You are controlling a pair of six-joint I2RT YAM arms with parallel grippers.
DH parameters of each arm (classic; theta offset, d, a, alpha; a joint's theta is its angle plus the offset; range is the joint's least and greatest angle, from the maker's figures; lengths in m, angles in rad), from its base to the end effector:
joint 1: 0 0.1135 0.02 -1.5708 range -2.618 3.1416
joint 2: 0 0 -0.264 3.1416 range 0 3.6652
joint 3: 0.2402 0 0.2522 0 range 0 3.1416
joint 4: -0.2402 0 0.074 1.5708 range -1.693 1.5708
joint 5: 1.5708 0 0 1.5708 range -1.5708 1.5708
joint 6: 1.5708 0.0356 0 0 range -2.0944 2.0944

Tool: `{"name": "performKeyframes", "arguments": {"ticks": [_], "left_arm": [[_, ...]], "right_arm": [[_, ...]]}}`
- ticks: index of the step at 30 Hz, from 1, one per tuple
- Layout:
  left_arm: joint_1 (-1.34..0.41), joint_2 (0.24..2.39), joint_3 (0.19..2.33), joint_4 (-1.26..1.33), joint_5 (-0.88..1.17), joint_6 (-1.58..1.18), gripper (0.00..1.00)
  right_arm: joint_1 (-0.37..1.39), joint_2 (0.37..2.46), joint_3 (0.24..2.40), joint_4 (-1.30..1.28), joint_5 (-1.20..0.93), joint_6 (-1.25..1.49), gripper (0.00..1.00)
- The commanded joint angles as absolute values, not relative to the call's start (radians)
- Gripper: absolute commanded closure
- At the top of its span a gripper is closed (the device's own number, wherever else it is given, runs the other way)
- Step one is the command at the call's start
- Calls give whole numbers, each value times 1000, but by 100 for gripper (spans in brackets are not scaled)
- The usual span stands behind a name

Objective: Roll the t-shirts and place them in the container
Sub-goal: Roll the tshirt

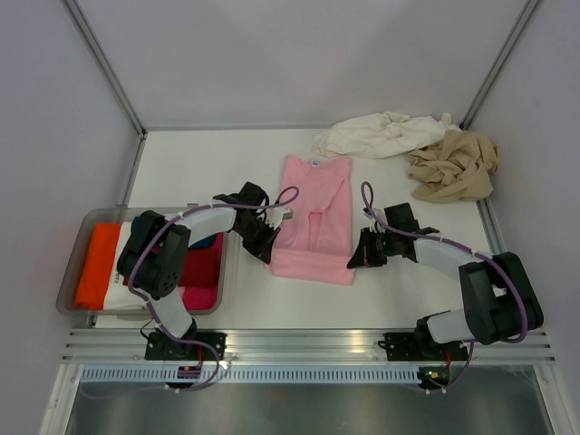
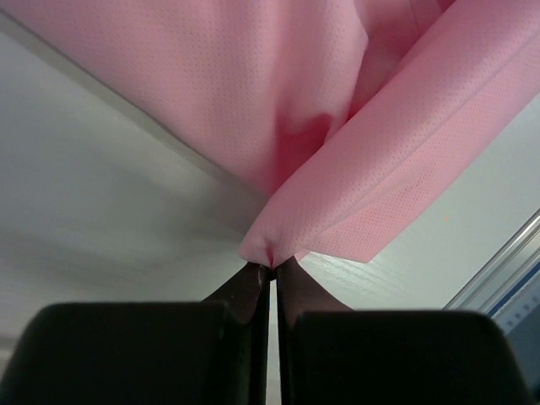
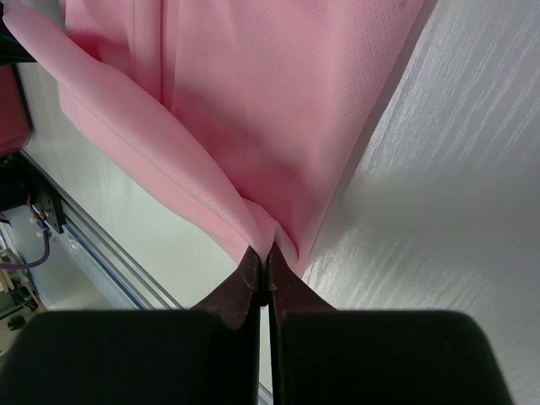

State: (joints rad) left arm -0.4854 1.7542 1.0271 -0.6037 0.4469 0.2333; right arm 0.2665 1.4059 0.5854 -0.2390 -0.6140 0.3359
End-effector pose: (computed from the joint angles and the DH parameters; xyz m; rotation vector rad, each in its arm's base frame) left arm 0.2725 -0.1612 0.1520 1.0874 2.6699 -0.6934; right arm 0.2242 0.0825 0.1457 -0.1279 2.6654 1.0113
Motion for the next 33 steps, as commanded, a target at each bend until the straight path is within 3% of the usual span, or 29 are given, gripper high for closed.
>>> {"name": "performKeyframes", "arguments": {"ticks": [1,5,10,17,19,20,21,24,31,33], "left_arm": [[-480,1706,1032,-647,449,374,98],[-480,1698,1042,-673,526,390,98],[-482,1704,1055,-681,580,385,98],[-482,1707,1080,-692,604,359,94],[-480,1709,1081,-698,600,350,81],[-479,1704,1080,-704,598,350,67],[-479,1700,1081,-707,595,350,63],[-476,1660,1086,-729,568,379,59],[-477,1500,1009,-724,466,586,58],[-501,1476,997,-701,451,621,46]], "right_arm": [[258,1387,597,-226,-603,330,100],[259,1402,604,-203,-614,341,100],[258,1417,644,-219,-583,325,63],[259,1301,820,-408,-427,149,56],[265,1278,841,-428,-413,109,62],[271,1272,839,-428,-413,103,67],[282,1266,833,-416,-420,103,81],[340,1241,778,-329,-524,165,94],[477,1267,629,-129,-549,324,100],[476,1279,606,-98,-503,336,100]]}}
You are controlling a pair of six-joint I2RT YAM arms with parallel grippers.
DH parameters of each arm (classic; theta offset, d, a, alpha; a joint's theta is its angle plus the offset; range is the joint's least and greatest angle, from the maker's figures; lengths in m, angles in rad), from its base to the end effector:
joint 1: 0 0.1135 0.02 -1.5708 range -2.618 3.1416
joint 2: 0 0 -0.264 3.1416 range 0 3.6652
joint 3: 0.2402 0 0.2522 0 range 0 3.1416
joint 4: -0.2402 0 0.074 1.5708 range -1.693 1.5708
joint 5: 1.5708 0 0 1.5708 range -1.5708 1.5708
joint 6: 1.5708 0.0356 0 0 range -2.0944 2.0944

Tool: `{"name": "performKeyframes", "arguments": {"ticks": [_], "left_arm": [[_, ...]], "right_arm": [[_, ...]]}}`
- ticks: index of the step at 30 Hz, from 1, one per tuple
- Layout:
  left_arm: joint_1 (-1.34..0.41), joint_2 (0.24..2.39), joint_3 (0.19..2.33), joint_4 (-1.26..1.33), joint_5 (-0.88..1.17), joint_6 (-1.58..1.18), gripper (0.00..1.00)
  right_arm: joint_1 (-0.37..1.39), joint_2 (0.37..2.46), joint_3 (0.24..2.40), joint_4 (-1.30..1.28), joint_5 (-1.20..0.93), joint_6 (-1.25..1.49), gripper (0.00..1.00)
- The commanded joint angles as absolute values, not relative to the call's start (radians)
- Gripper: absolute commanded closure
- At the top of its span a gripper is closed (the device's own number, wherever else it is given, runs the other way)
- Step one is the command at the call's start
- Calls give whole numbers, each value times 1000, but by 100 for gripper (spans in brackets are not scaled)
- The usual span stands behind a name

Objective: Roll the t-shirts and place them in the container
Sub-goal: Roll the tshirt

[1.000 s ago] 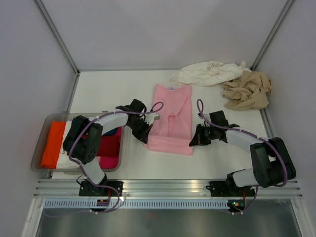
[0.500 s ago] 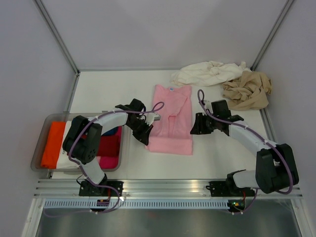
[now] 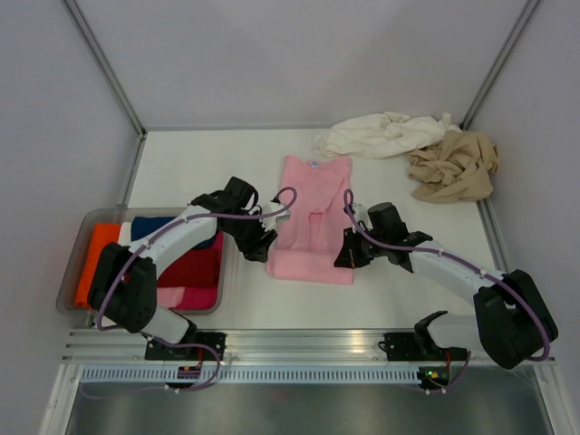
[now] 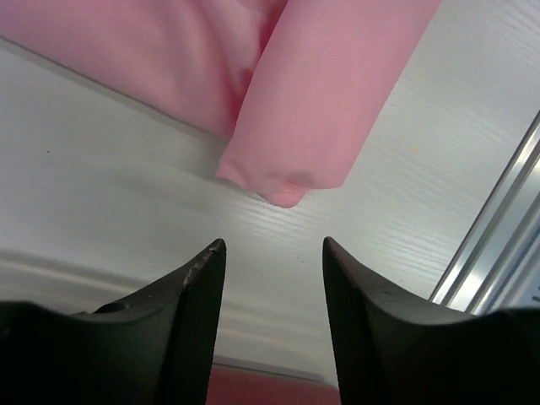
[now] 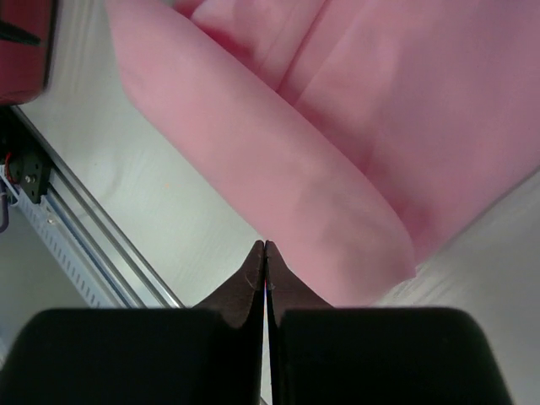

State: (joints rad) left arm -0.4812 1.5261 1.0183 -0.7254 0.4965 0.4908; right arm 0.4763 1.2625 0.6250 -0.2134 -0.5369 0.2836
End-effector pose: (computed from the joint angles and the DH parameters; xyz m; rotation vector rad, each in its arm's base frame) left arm 0.2459 -0.1475 0.2112 1.3764 2.3536 -0.6883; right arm 0.2062 0.1269 0.1888 -0.4964 2.4550 0.9842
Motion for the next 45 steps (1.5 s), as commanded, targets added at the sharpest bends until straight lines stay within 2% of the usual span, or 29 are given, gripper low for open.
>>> {"name": "performKeyframes", "arguments": {"ticks": [1,4,9,15,22,23,26,28,29,32,34,36,37,40,42,45], "left_arm": [[-520,1464,994,-690,434,632,44],[-615,1439,967,-634,351,686,42],[-745,1378,838,-442,315,813,28],[-822,1456,792,-279,163,844,25],[-822,1499,718,-259,167,865,25],[-822,1503,716,-253,175,862,25],[-822,1514,721,-242,198,851,28],[-822,1514,718,-227,201,847,33],[-822,1514,718,-221,201,844,36],[-822,1509,715,-215,209,825,51],[-821,1502,709,-216,213,816,61],[-816,1490,712,-221,228,796,67],[-812,1485,715,-225,236,793,74],[-798,1482,748,-267,276,778,86],[-782,1488,778,-305,307,770,92],[-767,1489,802,-337,339,761,94]], "right_arm": [[476,1296,601,-91,-496,339,100],[476,1353,597,-69,-492,368,100],[454,1413,568,-23,-489,417,100],[414,1387,545,-9,-491,430,100],[410,1408,543,-8,-514,416,98],[408,1401,549,-9,-512,407,96],[410,1332,583,-38,-506,359,79],[410,1240,603,-64,-485,295,68],[419,1203,604,-98,-471,252,58],[477,1018,578,-156,-411,-87,47],[508,950,536,-161,-394,-199,41],[544,882,514,-219,-409,-382,39],[557,865,508,-242,-402,-434,36],[615,857,505,-319,-338,-570,34],[658,883,503,-379,-276,-665,34],[689,911,482,-373,-302,-739,33]]}}
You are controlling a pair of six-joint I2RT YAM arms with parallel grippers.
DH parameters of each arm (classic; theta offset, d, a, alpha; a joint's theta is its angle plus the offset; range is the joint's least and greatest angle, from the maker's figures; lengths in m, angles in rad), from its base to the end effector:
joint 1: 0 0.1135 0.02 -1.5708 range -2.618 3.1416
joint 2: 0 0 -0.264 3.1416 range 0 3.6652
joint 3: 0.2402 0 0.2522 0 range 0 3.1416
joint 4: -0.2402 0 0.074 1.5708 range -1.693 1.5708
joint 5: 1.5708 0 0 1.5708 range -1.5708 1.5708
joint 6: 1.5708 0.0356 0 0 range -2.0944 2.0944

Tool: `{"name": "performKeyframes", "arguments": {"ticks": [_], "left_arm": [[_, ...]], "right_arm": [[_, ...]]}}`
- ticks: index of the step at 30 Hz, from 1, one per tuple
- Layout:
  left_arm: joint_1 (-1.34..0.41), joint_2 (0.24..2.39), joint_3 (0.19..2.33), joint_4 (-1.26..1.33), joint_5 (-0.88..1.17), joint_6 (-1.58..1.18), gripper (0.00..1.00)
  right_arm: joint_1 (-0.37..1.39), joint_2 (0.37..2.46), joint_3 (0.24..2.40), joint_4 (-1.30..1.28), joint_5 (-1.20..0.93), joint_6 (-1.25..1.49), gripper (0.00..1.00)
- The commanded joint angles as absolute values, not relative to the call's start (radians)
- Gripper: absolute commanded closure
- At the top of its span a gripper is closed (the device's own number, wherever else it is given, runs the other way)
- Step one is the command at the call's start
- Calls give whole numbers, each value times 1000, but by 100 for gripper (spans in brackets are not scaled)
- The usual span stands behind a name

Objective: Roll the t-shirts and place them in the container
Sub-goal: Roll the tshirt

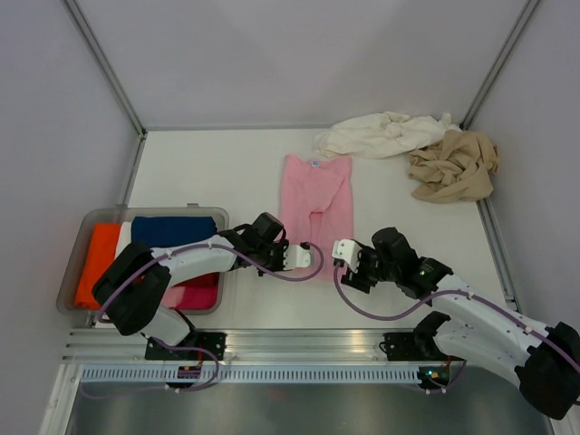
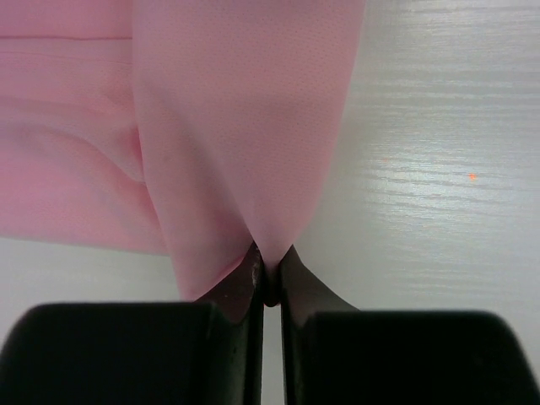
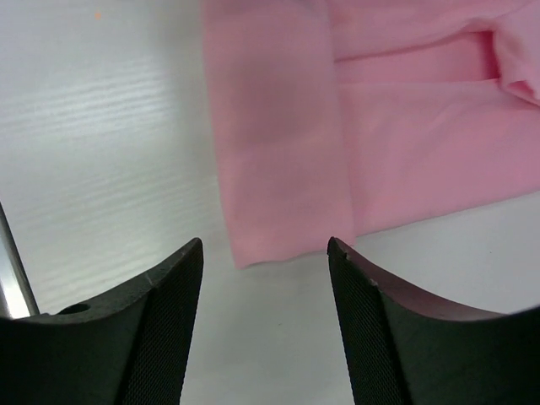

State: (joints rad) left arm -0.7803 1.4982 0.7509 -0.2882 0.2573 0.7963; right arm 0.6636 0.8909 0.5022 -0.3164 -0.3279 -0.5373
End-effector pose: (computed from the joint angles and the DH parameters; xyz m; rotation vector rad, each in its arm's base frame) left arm 0.1902 -0.2010 0.1611 1.8988 1.7584 -0.3289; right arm 0.1390 0.1233 0.2117 -1.4206 1.7685 0.4394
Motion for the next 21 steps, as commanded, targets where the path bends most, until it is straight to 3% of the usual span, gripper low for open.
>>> {"name": "performKeyframes", "arguments": {"ticks": [1,7,17,19,20,21], "left_arm": [[-765,1489,804,-341,344,759,95],[-749,1491,825,-380,376,756,98],[-721,1500,854,-457,428,793,98],[-716,1500,854,-468,440,807,98],[-713,1502,859,-477,445,810,98],[-712,1503,864,-488,459,816,98]], "right_arm": [[708,923,479,-336,-302,-739,32],[831,1038,436,-209,-183,-744,30],[850,1241,407,-78,-6,-730,32],[850,1264,428,-87,-32,-736,47],[850,1273,442,-112,-50,-736,73],[851,1284,455,-129,-57,-729,81]]}}
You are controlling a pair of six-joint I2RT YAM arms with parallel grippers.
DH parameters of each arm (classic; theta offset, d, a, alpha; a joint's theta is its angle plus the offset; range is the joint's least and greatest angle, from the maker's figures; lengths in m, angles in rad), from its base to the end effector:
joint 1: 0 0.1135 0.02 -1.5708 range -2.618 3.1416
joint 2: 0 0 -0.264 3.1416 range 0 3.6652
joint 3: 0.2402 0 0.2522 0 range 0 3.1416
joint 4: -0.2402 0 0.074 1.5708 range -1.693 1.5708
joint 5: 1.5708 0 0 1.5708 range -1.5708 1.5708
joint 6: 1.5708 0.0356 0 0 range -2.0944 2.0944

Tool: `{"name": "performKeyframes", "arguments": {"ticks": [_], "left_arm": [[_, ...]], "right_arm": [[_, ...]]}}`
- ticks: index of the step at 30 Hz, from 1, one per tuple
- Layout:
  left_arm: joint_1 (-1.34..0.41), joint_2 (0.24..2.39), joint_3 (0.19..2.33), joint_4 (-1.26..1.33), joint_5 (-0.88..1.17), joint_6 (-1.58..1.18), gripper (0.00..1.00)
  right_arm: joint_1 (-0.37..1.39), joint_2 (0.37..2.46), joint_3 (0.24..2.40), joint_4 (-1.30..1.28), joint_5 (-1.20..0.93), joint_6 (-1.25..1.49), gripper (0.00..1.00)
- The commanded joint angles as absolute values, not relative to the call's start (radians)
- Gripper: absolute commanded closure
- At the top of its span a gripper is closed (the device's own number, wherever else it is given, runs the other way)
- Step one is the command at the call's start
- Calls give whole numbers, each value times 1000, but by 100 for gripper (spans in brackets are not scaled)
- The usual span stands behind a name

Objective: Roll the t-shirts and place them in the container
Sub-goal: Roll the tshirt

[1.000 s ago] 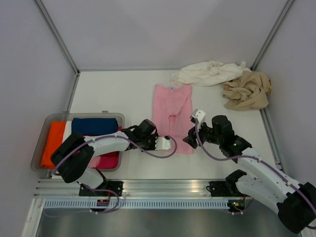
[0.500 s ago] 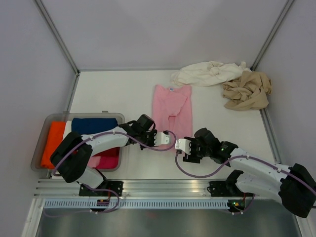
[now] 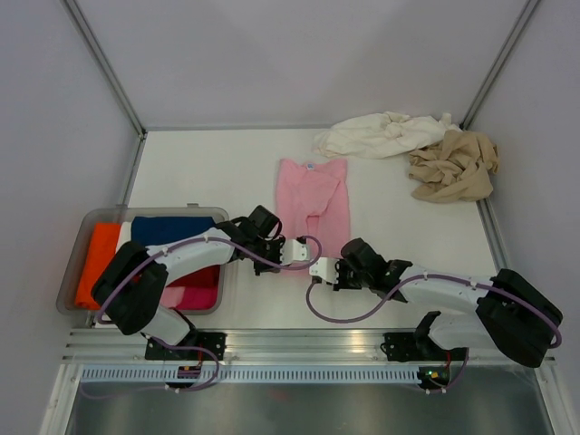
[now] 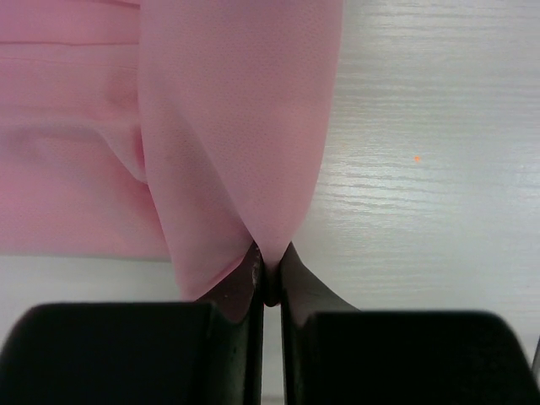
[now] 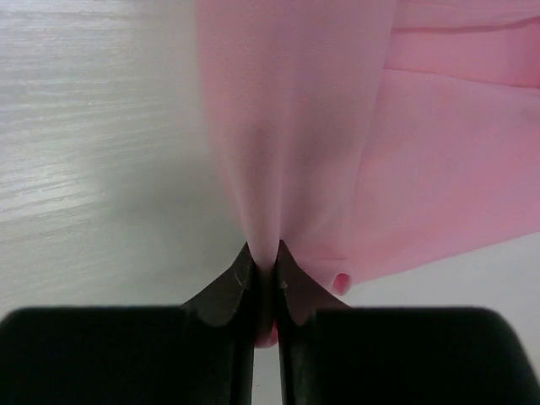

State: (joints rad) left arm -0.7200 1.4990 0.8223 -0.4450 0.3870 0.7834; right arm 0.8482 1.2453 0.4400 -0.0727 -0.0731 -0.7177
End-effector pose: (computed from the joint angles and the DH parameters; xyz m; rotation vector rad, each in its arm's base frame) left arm 0.1987 -0.1921 0.1738 1.8891 1.8478 -0.4979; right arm 0.1426 0.1656 0.1443 -1.7518 1.7145 0.1471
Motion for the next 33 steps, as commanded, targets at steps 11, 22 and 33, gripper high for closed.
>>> {"name": "performKeyframes", "arguments": {"ticks": [11,22,33], "left_arm": [[-608,1502,975,-889,633,943,97],[-473,1643,1101,-1128,765,1055,83],[-348,1675,1290,-1063,730,882,49]], "right_arm": [[848,1216,770,-575,-516,-624,100],[701,1328,723,-428,-860,-419,100],[447,1469,695,-256,-937,-160,100]]}}
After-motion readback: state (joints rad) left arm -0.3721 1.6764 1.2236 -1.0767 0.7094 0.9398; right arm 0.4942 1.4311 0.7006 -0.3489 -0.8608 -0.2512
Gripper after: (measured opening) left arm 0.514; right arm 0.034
